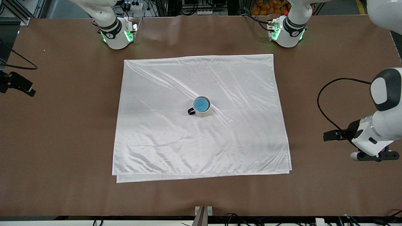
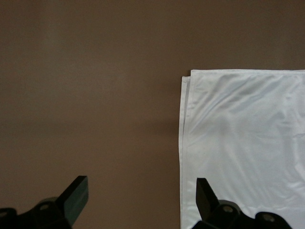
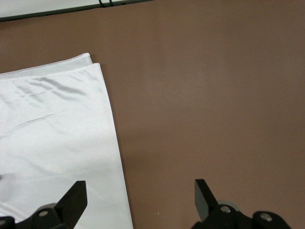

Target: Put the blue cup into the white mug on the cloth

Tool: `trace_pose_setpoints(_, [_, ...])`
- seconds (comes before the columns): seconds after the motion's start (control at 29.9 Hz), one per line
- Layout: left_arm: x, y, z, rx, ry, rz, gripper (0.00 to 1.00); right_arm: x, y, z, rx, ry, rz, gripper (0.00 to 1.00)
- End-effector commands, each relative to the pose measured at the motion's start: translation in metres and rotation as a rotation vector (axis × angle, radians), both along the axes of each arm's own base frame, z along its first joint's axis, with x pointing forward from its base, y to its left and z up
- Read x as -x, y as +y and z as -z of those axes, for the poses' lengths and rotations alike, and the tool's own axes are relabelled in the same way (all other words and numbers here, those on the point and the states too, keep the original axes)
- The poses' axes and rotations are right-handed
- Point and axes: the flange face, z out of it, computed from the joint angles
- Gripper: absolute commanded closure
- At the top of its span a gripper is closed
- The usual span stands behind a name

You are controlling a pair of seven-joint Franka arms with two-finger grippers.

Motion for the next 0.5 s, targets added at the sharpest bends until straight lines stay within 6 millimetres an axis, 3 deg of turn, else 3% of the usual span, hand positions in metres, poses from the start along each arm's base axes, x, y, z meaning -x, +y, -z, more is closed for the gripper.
trace_pose_setpoints(0.0, [0.016,0.01,-0.025,-0.024,-0.015,0.066,0.0,-0.001,0.002,0.003,0.01,0.01,-0.015,0.0])
trace_pose_setpoints(0.23, [0.045,0.028,-0.08,-0.044,-0.057,0.062,0.0,0.0,-0.005,0.004,0.01,0.018,-0.01,0.0])
trace_pose_setpoints(0.47, [0.09,0.025,-0.122,-0.048,-0.048,0.067,0.0,0.0,-0.007,0.006,0.01,0.023,-0.007,0.0])
